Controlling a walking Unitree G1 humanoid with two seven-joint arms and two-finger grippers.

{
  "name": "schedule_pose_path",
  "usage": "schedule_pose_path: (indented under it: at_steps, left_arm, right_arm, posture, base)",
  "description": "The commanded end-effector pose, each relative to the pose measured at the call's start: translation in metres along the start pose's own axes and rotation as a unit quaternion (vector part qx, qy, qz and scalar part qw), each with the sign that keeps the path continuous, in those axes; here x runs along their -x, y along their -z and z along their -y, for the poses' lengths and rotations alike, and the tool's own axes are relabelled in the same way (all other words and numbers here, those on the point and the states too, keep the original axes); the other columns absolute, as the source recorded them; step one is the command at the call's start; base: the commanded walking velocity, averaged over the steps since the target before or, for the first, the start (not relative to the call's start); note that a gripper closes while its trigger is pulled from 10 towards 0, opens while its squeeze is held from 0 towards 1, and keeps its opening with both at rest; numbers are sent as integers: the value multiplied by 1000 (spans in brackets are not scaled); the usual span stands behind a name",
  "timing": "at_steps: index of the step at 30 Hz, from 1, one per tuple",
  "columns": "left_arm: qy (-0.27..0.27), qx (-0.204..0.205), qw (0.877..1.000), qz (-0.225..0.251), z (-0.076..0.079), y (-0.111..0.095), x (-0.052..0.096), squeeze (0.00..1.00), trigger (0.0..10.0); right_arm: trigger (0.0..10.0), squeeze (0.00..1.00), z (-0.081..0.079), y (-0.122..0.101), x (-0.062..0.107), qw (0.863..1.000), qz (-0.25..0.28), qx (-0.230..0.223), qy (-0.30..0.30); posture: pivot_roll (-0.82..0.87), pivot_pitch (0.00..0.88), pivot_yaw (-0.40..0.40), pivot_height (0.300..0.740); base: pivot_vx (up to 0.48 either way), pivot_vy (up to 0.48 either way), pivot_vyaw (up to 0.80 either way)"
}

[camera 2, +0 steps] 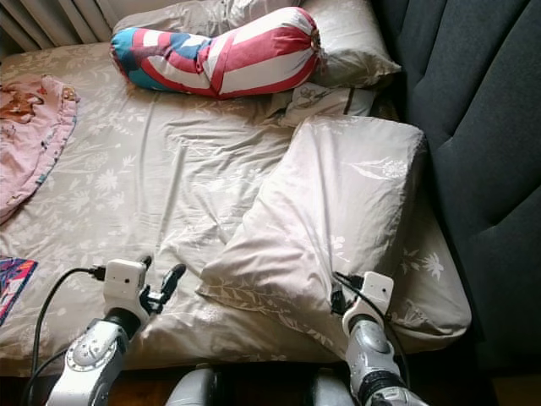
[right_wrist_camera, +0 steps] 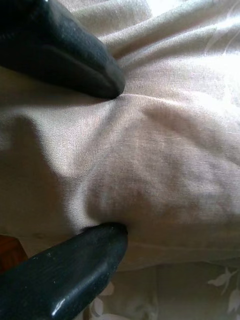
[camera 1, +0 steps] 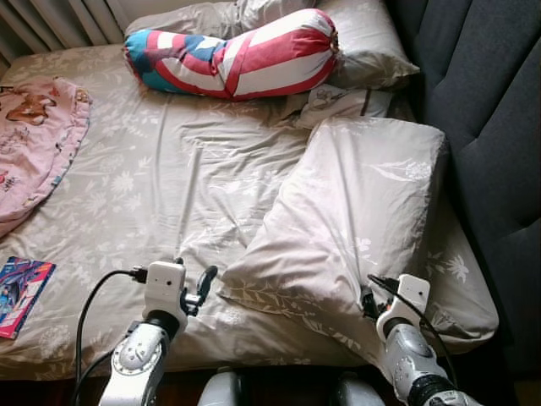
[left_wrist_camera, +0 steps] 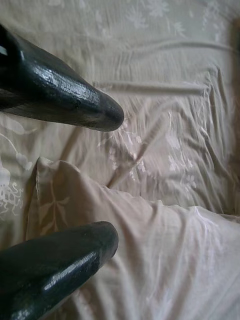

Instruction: Clean up the room

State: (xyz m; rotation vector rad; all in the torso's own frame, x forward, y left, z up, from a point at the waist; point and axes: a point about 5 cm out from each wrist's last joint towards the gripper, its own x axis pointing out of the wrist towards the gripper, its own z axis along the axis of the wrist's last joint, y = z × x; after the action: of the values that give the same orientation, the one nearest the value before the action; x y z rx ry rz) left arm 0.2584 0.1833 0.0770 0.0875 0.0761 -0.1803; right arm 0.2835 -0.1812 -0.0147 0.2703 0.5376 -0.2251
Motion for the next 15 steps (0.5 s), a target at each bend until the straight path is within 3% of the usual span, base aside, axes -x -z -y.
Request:
schedule_pose_path:
  at_steps: [1, 8, 15]
  left_arm:
    - [4, -10, 1000, -17, -2, 3, 7, 0, 10000]
    - [8, -17, 1000, -13, -1, -7, 13, 0, 10000]
    - [11, -18, 1000, -17, 1, -11, 19, 0, 10000]
  right_arm:
    - [10000, 0, 1, 31, 8, 998, -62, -18, 4]
    - [10000, 0, 3, 46, 13, 995, -89, -43, 2]
    - [10000, 0, -7, 49, 14, 994, -95, -54, -24]
  posture:
    - [18, 273, 108, 675]
    - [39, 295, 112, 675]
    - [54, 318, 118, 675]
  base:
    - [0, 0, 0]
    - [0, 0, 0]
    - [0, 0, 0]
